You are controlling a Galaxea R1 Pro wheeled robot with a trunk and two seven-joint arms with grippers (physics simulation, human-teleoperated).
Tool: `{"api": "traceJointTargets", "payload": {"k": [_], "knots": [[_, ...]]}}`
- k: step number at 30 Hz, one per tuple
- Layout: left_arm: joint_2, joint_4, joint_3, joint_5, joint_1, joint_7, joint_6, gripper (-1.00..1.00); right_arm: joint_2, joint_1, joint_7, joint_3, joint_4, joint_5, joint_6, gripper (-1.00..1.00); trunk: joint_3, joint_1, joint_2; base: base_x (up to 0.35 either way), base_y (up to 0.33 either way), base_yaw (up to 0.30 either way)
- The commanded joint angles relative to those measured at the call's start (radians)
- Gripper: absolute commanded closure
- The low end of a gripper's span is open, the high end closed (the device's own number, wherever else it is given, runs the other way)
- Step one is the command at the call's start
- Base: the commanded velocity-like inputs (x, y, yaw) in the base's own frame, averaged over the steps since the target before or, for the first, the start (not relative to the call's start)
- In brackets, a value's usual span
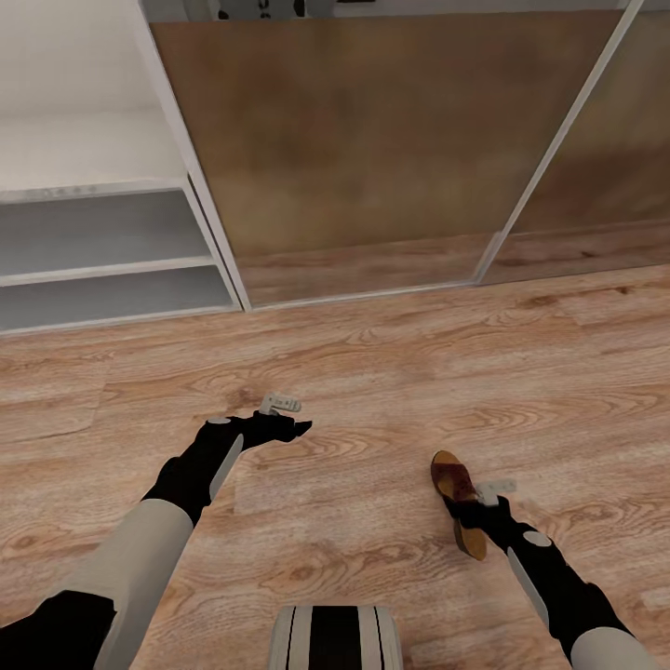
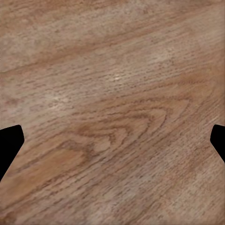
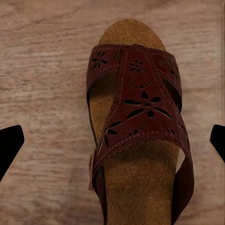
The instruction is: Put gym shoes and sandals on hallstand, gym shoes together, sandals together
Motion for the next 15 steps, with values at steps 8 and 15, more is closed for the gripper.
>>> {"api": "traceJointTargets", "payload": {"k": [8,15], "knots": [[0.000,-0.001,0.000,0.002,0.000,-0.001,0.007,-1.00,-0.001,0.000,0.005,-0.004,0.112,-0.002,-0.117,-1.00,-0.001,0.000,0.000,0.000,0.000,0.000],[0.001,-0.001,0.001,0.001,0.000,-0.001,0.007,-1.00,-0.001,0.000,0.006,-0.002,0.142,-0.002,-0.175,-1.00,-0.001,0.000,0.000,0.000,0.000,0.000]]}}
